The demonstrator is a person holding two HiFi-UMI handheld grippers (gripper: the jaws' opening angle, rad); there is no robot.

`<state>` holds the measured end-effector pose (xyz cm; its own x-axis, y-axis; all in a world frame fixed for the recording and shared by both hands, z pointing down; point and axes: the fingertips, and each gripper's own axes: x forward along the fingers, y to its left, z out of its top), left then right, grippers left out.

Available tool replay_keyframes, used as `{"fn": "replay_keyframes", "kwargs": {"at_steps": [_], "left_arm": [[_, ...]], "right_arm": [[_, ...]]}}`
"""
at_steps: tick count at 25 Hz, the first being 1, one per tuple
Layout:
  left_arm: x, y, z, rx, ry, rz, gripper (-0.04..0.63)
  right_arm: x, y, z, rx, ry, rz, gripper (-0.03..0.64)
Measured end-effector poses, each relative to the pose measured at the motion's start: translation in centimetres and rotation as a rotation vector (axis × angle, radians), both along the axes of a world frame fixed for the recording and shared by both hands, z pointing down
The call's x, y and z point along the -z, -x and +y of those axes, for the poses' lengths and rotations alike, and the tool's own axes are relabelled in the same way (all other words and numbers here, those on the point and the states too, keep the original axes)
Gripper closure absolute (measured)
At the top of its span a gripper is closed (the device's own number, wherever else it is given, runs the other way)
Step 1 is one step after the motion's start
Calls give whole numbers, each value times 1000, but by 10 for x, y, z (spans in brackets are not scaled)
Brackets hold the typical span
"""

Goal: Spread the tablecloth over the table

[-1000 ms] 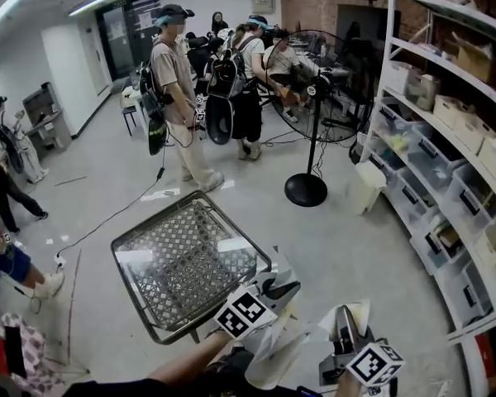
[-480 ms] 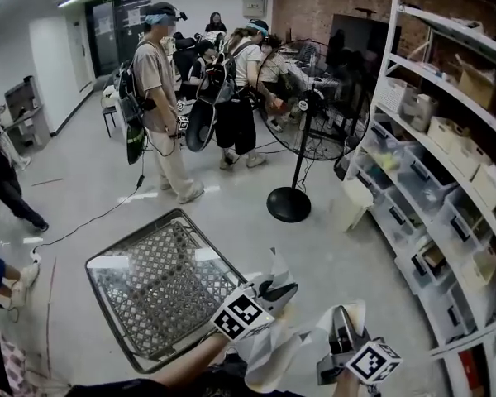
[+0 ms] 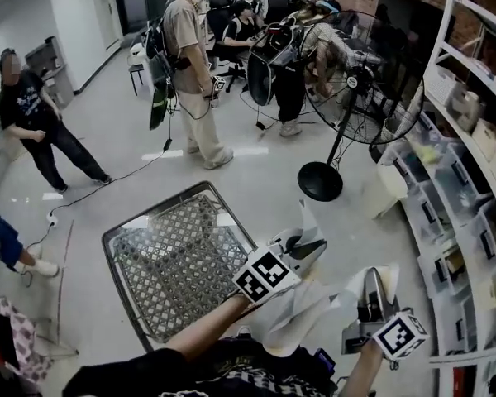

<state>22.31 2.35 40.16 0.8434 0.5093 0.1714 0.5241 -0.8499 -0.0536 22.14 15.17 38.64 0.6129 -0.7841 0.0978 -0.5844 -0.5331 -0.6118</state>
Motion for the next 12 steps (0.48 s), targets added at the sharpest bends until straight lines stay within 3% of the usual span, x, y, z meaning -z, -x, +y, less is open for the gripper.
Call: {"fn": "replay_keyframes", "kwargs": {"at_steps": [3, 8, 12], "left_arm": [[-1, -16, -31, 58, -2, 1, 546], [-10, -40, -96, 238, 2, -21, 546], [-22, -49, -168, 463, 73, -46, 552]], "right_arm": [[-6, -23, -31, 66, 6, -19, 581], [-17, -72, -92, 206, 22, -50, 581], [-22, -105, -141, 331, 10, -71, 580]]}}
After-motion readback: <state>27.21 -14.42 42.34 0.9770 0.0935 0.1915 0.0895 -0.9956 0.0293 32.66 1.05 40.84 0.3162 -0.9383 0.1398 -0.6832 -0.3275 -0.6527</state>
